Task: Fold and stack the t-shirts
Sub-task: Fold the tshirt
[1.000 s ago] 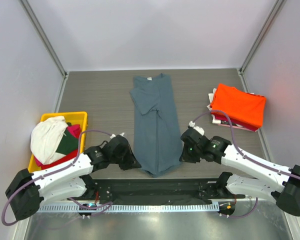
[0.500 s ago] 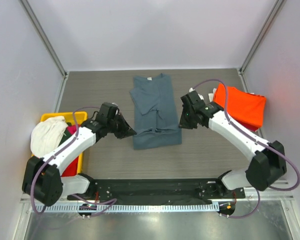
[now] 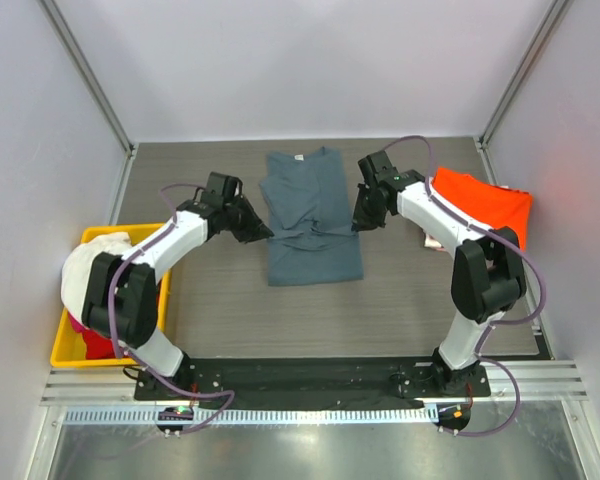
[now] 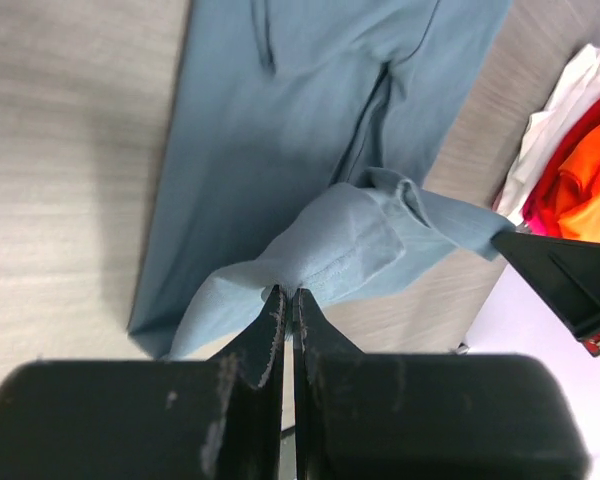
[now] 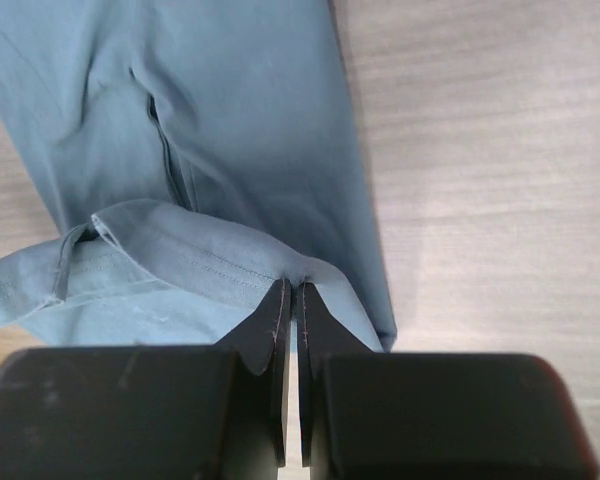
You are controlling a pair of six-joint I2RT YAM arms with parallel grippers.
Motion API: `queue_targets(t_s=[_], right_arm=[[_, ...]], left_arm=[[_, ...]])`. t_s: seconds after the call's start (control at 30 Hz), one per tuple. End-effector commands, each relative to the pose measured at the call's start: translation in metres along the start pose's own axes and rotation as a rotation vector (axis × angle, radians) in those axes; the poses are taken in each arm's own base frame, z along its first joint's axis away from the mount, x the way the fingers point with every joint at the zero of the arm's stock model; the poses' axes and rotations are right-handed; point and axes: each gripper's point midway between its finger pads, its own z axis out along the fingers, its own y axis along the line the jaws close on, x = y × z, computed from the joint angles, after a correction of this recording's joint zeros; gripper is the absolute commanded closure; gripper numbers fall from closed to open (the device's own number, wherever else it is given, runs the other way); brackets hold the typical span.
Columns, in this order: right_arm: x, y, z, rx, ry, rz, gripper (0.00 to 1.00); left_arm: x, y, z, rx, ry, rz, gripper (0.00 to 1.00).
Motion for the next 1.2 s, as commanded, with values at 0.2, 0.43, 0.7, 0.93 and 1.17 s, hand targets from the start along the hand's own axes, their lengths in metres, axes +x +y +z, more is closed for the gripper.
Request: queue_targets(t_s=[0.2, 0.43, 0.7, 0.93, 1.17], right_arm=[[-0.041, 0.012, 0.01, -0.059, -0.033, -0.004, 0.99], [-0.049, 0.003, 0.022, -0.04, -0.026, 0.003, 0.99], [-0.063, 0.001, 0.025, -0.045, -0.041, 0.005, 0.99], [-0.08, 0.004, 0.031, -0.06, -0.054, 0.014, 0.99], [-0.101, 0.015, 0.054, -0.087, -0.051, 0.021, 0.77]], left_arm=[[-0.025, -0.016, 0.025, 0.038, 0.025, 0.032, 1.0], [-0.036, -0.016, 0.032, 0.036, 0.029, 0.023, 1.0], [-0.05, -0.019, 0.029, 0.046, 0.013, 0.016, 1.0], [-0.06, -0.025, 0.042, 0.052, 0.033, 0.012, 1.0], [-0.084, -0.02, 0.059, 0.047, 0.029, -0.006, 0.93]])
